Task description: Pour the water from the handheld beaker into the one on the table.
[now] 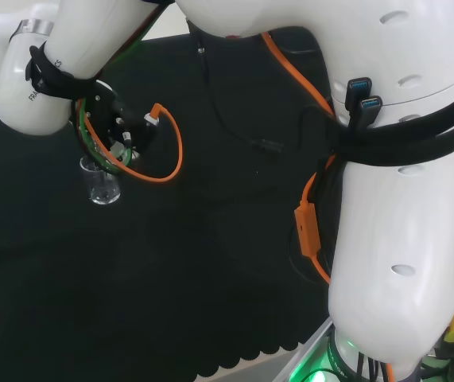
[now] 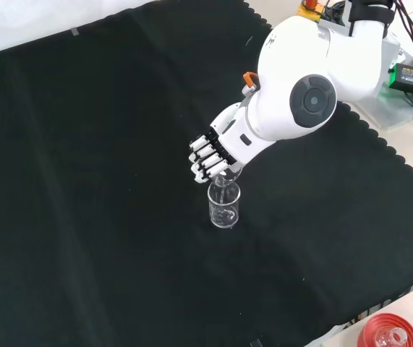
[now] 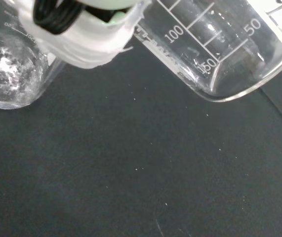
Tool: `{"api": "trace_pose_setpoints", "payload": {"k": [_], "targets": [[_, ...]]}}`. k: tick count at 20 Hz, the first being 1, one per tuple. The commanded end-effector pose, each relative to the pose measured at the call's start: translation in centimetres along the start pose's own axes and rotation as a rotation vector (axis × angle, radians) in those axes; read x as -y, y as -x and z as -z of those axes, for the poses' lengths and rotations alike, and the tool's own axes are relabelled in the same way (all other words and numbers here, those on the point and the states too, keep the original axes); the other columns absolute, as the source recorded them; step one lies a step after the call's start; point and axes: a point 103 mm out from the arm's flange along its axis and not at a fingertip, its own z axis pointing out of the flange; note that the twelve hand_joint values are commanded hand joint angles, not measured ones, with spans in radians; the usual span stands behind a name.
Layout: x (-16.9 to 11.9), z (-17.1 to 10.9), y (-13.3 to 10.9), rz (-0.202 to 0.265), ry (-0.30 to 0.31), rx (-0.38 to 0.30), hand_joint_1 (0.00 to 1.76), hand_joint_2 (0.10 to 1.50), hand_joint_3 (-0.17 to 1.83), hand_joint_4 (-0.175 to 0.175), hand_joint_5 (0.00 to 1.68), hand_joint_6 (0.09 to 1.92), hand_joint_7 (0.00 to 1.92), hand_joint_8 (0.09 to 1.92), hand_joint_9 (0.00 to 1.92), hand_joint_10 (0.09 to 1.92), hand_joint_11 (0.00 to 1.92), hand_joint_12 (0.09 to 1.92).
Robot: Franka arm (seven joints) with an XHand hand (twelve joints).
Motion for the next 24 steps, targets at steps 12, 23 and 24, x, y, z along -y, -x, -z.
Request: {"api": "trace_pose_setpoints", "payload": {"k": [12,23,24], "targets": [[0.26,0.48,0.22,-0.008,-0.02,0.015,1.29,1.11,-0.17,-0.175,1.14,0.77,1.19,0.76,1.32,0.91,1.07,0.86],[0.34,0.36,0.0,-0.006,-0.025,0.022,1.29,1.11,-0.17,-0.175,1.14,0.77,1.19,0.76,1.32,0.91,1.07,0.86],[0.35,0.37,-0.01,-0.005,-0.025,0.022,1.29,1.11,-0.17,-0.175,1.14,0.77,1.19,0.76,1.32,0.91,1.07,0.86]]}}
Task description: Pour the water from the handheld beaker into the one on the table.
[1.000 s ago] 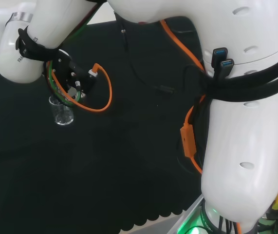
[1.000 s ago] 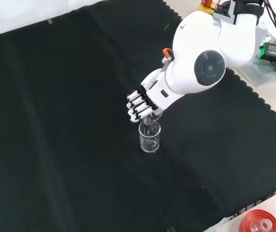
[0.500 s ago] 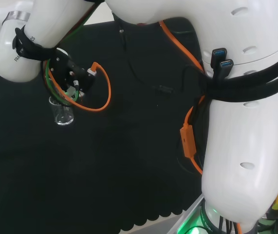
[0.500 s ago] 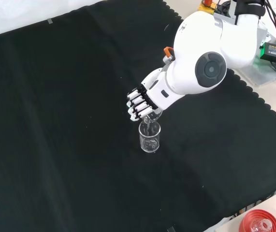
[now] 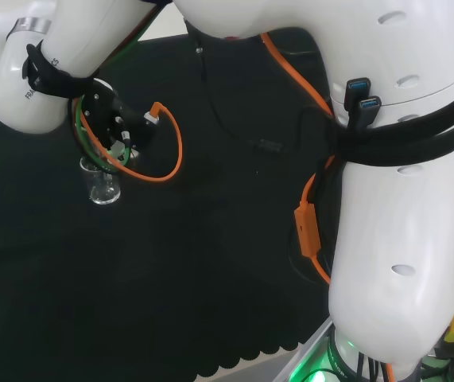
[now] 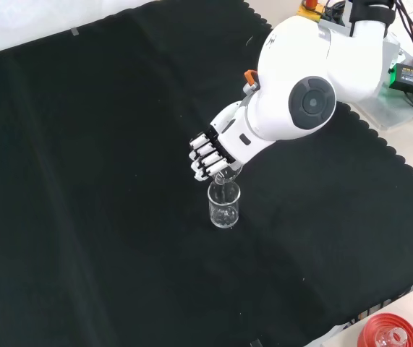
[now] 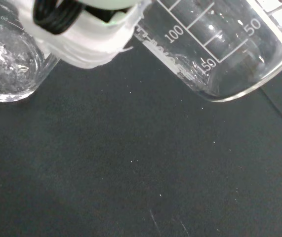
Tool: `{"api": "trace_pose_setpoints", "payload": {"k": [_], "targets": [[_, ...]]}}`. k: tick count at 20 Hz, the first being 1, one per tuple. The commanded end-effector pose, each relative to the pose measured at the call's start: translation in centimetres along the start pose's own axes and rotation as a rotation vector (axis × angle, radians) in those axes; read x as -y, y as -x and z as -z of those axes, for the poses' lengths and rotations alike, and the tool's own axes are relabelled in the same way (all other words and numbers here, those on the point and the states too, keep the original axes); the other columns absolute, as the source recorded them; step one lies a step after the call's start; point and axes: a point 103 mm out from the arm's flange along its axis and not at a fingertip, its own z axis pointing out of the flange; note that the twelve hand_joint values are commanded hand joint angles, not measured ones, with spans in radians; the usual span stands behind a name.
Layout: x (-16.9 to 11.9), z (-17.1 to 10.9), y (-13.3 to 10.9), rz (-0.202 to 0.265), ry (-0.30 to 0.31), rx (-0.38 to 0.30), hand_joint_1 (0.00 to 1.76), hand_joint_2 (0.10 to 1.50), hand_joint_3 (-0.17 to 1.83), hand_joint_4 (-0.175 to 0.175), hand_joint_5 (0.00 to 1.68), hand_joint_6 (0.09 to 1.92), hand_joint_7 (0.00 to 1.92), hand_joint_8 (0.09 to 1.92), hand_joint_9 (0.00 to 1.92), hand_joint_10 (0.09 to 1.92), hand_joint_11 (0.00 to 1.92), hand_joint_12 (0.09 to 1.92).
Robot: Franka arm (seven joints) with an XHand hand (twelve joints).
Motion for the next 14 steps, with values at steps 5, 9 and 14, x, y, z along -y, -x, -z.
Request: {"api": "trace_pose_setpoints", "payload": {"k": [5,9,14], "targets": [[0.04,0.12,0.08,0.002,0.0,0.009,1.29,1.11,-0.17,-0.175,1.14,0.77,1.19,0.76,1.32,0.91,1.07,0.86],[0.07,0.42,0.05,0.0,-0.002,0.025,1.3,1.1,-0.17,-0.169,1.14,0.73,1.24,0.72,1.32,0.9,1.07,0.86],[0.08,0.45,0.03,0.002,-0.001,0.02,1.31,1.07,-0.17,-0.158,1.16,0.62,1.36,0.59,1.33,0.89,1.08,0.85]]}}
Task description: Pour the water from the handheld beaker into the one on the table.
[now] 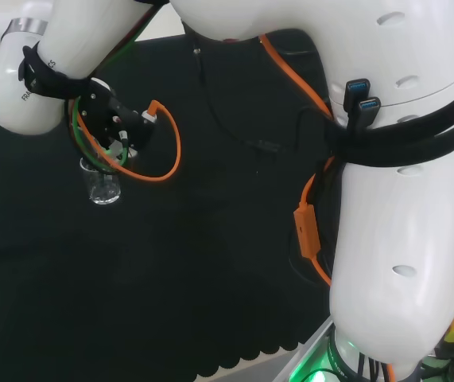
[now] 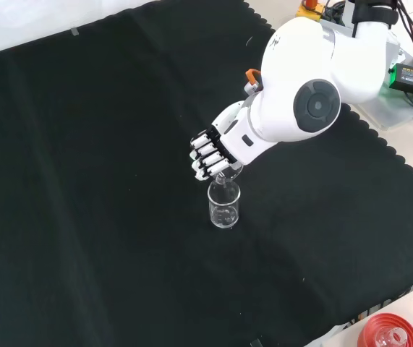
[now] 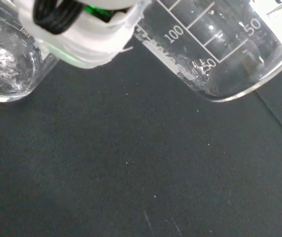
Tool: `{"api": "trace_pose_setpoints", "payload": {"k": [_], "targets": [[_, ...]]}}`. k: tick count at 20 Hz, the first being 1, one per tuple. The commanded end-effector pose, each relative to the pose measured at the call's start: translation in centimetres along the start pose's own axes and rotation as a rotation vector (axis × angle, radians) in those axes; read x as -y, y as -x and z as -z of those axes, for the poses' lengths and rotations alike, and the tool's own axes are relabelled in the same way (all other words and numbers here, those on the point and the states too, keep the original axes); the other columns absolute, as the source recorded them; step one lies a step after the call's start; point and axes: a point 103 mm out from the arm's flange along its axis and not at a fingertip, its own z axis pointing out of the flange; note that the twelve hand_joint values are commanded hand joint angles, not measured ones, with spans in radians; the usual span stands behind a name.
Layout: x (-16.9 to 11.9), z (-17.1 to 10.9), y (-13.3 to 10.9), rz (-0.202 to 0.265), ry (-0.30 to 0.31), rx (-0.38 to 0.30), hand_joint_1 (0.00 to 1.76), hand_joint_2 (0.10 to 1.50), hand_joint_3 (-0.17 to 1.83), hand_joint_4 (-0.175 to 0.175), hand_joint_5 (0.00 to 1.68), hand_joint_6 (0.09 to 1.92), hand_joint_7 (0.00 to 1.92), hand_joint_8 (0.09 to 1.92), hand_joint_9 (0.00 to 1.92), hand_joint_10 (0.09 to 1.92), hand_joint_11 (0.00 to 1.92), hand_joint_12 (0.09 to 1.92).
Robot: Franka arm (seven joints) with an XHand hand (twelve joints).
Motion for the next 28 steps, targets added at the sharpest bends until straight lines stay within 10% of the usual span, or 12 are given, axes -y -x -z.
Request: {"api": "trace_pose_setpoints", "payload": {"k": [1,28], "targets": [[-0.02,-0.02,0.03,0.0,0.0,-0.001,1.31,1.07,-0.17,-0.157,1.16,0.62,1.36,0.59,1.33,0.89,1.07,0.85],[0.23,-0.28,0.48,0.004,0.006,-0.016,1.31,1.07,-0.17,-0.157,1.17,0.61,1.37,0.57,1.33,0.88,1.07,0.84]]}}
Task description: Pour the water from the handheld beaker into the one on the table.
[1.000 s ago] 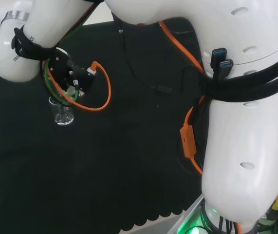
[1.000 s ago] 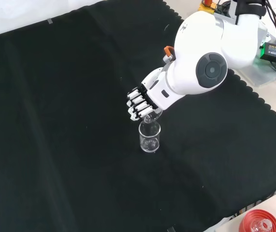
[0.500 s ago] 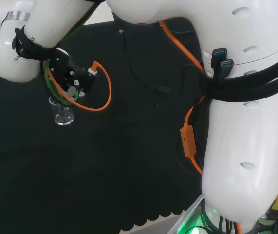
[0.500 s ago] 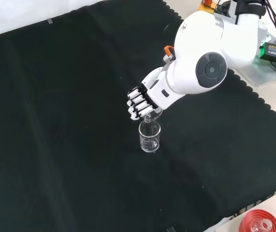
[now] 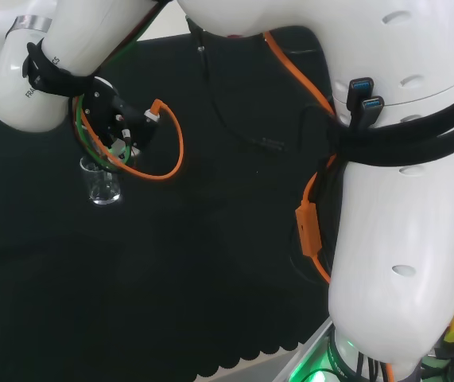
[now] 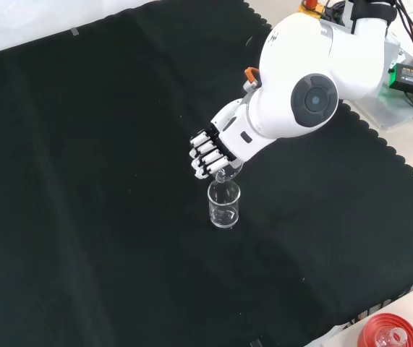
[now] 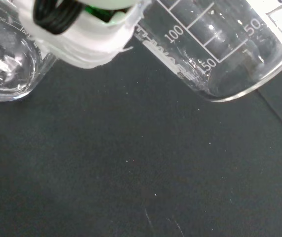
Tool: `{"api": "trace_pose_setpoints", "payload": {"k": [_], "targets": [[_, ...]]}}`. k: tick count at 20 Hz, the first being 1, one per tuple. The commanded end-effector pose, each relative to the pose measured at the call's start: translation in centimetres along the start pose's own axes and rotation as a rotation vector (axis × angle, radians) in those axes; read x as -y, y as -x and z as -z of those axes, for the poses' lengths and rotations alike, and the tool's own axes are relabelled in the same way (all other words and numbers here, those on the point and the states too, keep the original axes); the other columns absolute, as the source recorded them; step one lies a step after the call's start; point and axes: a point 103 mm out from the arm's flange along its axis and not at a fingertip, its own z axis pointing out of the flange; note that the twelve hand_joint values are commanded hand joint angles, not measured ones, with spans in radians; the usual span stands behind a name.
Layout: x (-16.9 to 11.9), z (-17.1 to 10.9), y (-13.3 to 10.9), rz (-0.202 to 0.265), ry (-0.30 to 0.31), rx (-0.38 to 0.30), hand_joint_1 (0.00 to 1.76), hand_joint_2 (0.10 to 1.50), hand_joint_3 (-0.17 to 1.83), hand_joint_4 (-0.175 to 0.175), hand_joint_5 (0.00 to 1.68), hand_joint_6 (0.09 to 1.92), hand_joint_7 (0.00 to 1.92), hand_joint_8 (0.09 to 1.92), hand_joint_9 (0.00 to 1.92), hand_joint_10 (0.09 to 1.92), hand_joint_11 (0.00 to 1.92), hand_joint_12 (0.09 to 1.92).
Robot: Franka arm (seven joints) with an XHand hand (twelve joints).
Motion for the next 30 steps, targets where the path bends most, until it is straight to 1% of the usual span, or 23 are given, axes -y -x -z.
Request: {"api": "trace_pose_setpoints", "payload": {"k": [1,5,10,12,13,17,20,22,26,27,30], "targets": [[0.0,-0.1,0.1,0.001,0.003,-0.003,1.31,1.07,-0.17,-0.157,1.17,0.61,1.37,0.57,1.33,0.88,1.07,0.84],[0.2,-0.5,0.7,0.002,0.011,-0.023,1.31,1.07,-0.17,-0.158,1.17,0.61,1.37,0.57,1.33,0.88,1.07,0.84],[0.2,-0.9,1.2,0.002,0.006,-0.025,1.31,1.07,-0.17,-0.158,1.17,0.61,1.37,0.57,1.33,0.88,1.07,0.84],[0.1,-0.9,1.3,0.001,0.014,-0.032,1.31,1.07,-0.17,-0.158,1.17,0.61,1.37,0.57,1.33,0.88,1.07,0.84],[0.1,-1.0,1.4,0.0,0.019,-0.045,1.31,1.07,-0.17,-0.158,1.17,0.61,1.37,0.57,1.33,0.88,1.07,0.84],[0.1,-1.2,2.0,0.001,0.038,-0.145,1.31,1.07,-0.17,-0.158,1.17,0.6,1.37,0.57,1.34,0.88,1.07,0.84],[0.2,-1.2,2.4,0.002,0.061,-0.197,1.31,1.07,-0.17,-0.158,1.17,0.6,1.37,0.57,1.34,0.88,1.07,0.84],[0.3,-1.1,2.6,0.003,0.073,-0.218,1.31,1.07,-0.17,-0.158,1.17,0.6,1.37,0.57,1.34,0.88,1.07,0.84],[0.5,-1.1,2.9,0.001,0.085,-0.289,1.31,1.07,-0.17,-0.158,1.17,0.6,1.37,0.57,1.34,0.88,1.07,0.84],[0.6,-1.1,3.0,-0.004,0.097,-0.317,1.31,1.07,-0.17,-0.158,1.17,0.6,1.37,0.57,1.34,0.88,1.07,0.84],[0.6,-1.2,3.5,-0.015,0.129,-0.369,1.31,1.07,-0.17,-0.158,1.17,0.6,1.37,0.57,1.34,0.88,1.07,0.84]]}}
